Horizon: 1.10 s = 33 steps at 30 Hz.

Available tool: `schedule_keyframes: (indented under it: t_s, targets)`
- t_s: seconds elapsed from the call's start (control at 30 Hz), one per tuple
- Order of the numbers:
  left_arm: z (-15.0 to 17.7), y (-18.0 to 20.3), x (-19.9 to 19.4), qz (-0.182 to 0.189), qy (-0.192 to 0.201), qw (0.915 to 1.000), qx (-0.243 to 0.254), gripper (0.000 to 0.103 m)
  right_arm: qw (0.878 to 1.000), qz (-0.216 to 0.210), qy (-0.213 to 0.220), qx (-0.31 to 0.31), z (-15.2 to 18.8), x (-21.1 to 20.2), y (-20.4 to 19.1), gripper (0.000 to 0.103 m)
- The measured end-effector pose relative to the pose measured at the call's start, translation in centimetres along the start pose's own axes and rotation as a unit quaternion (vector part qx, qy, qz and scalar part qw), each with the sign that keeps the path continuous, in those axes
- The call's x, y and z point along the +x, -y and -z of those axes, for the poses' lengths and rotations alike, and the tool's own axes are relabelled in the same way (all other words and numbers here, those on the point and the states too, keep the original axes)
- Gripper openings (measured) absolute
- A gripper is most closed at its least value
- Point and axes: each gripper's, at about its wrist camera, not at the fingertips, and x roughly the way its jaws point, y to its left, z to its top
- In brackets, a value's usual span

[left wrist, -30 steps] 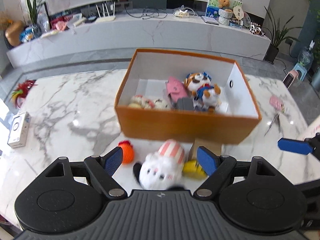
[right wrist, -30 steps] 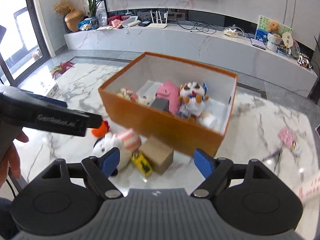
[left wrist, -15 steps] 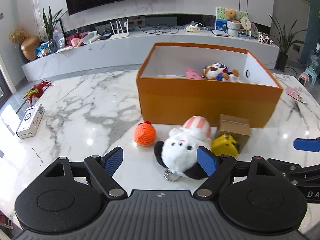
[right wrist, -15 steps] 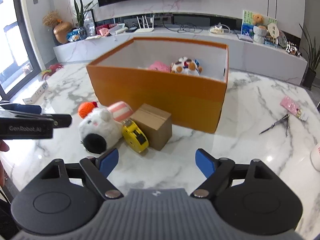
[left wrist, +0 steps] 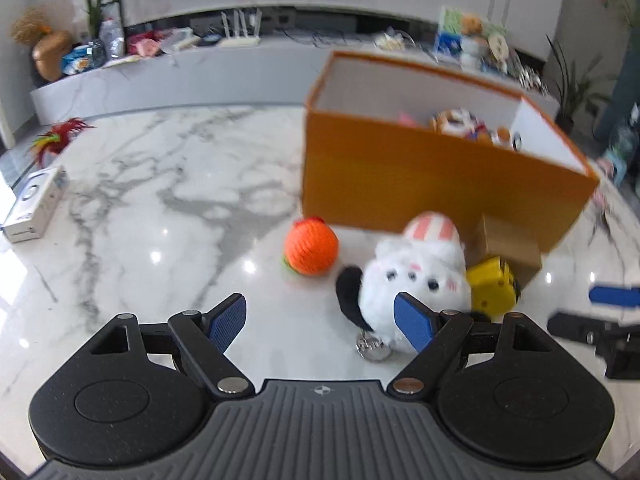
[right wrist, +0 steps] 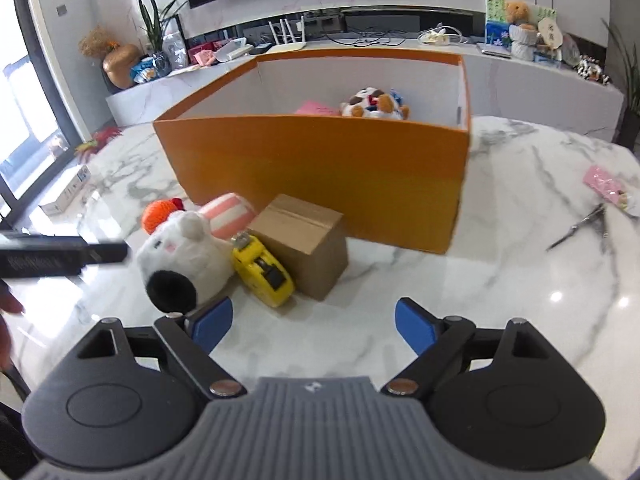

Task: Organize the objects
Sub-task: 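Withdraw both open tools from the box toward the remaining toys, then grasp the orange crocheted ball with the left tool while the right tool grasps the yellow tape measure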

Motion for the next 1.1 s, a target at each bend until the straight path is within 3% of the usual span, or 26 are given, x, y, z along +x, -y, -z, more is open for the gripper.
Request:
schedule_keyframes:
  t_s: [0.17,0.37,0.67,0.8,0.97,1.03,1.1]
  targets:
    - [0.3,1.8,0.7,0.030,-0.003,0.9990,0.032,0.096,1.000,-0.008,0.002,-0.002,-0.4,0.8,-0.7,0.089]
    - [-0.4,1.3,1.3,0.054,-0.017,0.9983,0.015,0.096,0.998,-0.045,-0.012,0.045,-0.7,2.1,0.0,0.082]
    - [-2.5,-3.5,1.6,0.027,-0.003,0.9982,-0.053,0.096,0.994,-0.094,-0.024,0.046,-0.9,3.0,-0.7,0.067]
    - [-3.0,-5.3,2.7,0.008,-0.016,0.9968,-0.078,0.096,0.994,-0.104,-0.017,0.034,-1.2,3.3,-1.1,0.066]
    - [-2.9,-5.8,3.5,0.011,-0.033,0.9955,-0.088,0.096,0.995,-0.102,-0.008,0.014,-2.0,4.3,-1.4,0.065]
    - [-2.9,-5.8,3.8,0.011,-0.036,0.9954,-0.088,0.096,0.994,-0.105,-0.014,0.015,-2.2,4.7,-1.1,0.055]
    - [-2.8,-6.0,4.1,0.011,-0.040,0.9951,-0.090,0.096,0.994,-0.108,-0.019,0.022,-2.3,5.2,-0.9,0.033]
